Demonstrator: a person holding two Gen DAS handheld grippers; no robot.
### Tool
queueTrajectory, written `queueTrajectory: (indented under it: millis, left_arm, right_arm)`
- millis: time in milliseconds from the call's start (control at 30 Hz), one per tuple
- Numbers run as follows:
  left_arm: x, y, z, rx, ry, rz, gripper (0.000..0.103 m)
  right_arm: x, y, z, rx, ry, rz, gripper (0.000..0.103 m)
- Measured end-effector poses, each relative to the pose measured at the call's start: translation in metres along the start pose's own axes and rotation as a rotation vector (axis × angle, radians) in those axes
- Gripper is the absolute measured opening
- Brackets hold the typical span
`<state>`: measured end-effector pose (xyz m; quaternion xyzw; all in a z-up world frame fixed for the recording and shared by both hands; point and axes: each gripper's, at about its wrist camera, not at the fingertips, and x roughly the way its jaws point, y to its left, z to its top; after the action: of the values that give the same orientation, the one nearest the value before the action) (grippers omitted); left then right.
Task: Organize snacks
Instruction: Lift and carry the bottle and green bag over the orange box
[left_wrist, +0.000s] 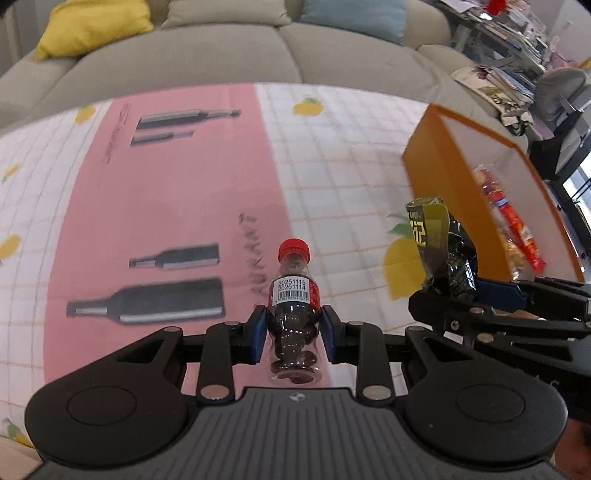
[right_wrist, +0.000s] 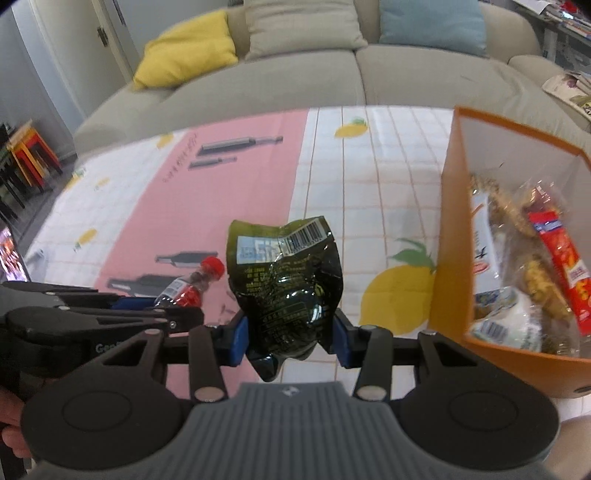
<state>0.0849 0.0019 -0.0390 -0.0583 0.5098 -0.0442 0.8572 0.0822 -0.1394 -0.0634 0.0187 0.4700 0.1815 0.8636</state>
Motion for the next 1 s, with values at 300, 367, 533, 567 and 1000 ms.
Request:
queueTrajectory:
  millis: [300, 367, 533, 567, 1000]
  left_arm:
    - [-0.022, -0.055, 0.036, 0.127, -0.091, -0.035, 0.034]
    - [-0.022, -0.066, 0.044, 0.155, -0.104, -0.044, 0.034]
    - [-0.016, -0.094, 0.061, 0.213, -0.113, -0.070, 0.034]
    - [-0.015, -0.098, 0.064, 0.225, -0.114, -0.076, 0.034]
    - [0.036, -0.185, 0.119, 0.432, -0.050, -0.189, 0.034]
  right_arm:
    - [-0.060, -0.034, 0.010, 0.075, -0.133, -0.003, 0.044]
    - [-0.070, -0.044, 0.013, 0.093, -0.159, -0.017, 0.044]
    - [-0.090, -0.074, 0.017, 0.148, -0.204, -0.046, 0.044]
    - [-0.093, -0.081, 0.018, 0.153, -0.210, -0.059, 0.044]
    - [-0.110, -0.186, 0.034, 0.158, -0.165, -0.252, 0.044]
